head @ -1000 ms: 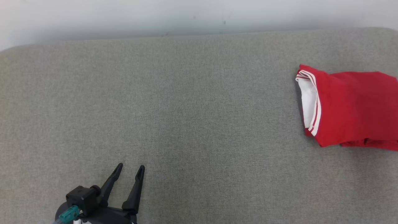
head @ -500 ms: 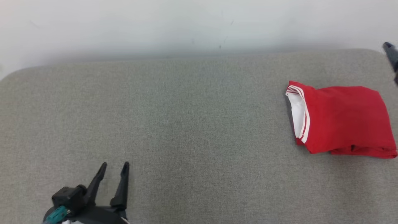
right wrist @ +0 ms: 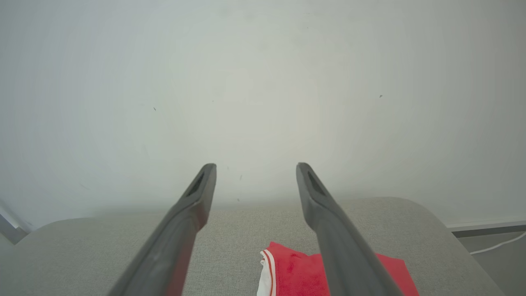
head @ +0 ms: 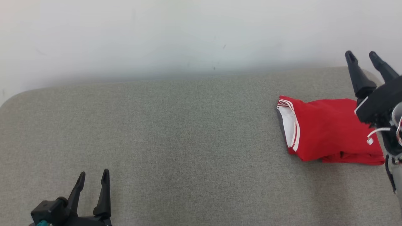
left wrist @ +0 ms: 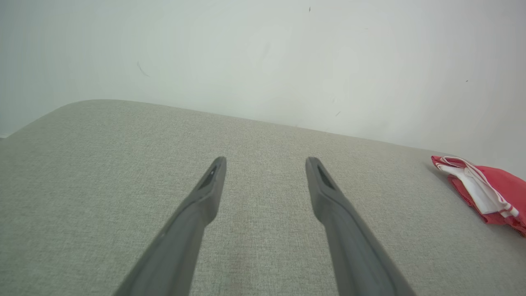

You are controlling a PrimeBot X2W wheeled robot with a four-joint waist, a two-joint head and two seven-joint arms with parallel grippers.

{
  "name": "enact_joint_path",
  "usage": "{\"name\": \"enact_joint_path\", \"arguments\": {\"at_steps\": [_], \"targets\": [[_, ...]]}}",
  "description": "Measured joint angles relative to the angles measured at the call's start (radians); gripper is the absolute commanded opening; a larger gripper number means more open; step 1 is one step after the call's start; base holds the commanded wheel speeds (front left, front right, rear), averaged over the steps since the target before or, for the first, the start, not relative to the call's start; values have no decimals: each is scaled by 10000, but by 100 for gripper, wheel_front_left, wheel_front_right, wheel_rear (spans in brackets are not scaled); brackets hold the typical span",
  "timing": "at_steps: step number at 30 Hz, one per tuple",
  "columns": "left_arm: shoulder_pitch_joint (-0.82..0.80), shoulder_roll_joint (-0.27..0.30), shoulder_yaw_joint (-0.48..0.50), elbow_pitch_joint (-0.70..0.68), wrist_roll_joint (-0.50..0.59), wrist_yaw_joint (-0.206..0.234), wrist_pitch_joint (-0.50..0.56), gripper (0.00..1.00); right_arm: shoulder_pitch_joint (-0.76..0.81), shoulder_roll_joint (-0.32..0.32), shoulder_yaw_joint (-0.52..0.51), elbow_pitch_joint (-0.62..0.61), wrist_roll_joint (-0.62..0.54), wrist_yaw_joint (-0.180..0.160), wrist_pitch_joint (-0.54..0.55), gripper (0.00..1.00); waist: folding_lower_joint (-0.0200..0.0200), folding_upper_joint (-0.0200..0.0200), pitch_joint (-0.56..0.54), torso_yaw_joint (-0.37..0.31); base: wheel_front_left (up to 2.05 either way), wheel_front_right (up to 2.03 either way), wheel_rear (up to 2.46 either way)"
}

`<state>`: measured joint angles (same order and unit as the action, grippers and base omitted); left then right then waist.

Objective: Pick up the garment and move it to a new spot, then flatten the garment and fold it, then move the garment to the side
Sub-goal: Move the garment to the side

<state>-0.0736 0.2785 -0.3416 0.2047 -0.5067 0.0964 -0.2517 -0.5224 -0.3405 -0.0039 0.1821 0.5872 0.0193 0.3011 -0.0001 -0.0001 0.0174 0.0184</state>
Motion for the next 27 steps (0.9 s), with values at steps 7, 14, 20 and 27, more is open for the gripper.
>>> {"name": "enact_joint_path", "arguments": {"at_steps": [7,14,20,27], "targets": [[146,-59,140,-245,150,88,0,100,1127,205,96,-924,-543,159,-1400,100,0,0,-233,-36,0,0,0],[511,-105,399,-493,359,105,0,100,2703,564,374,-1735,-1254,52,-2663,100,0,1,-349,-52,0,0,0],[698,-155,568,-652,443,176,0,100,3683,721,616,-1829,-1845,-213,-3400,100,1,0,-382,-51,0,0,0],[746,-249,727,-717,539,180,0,100,4519,1037,522,-2031,-2245,-690,-4345,100,1,0,-435,-26,0,0,0]]}}
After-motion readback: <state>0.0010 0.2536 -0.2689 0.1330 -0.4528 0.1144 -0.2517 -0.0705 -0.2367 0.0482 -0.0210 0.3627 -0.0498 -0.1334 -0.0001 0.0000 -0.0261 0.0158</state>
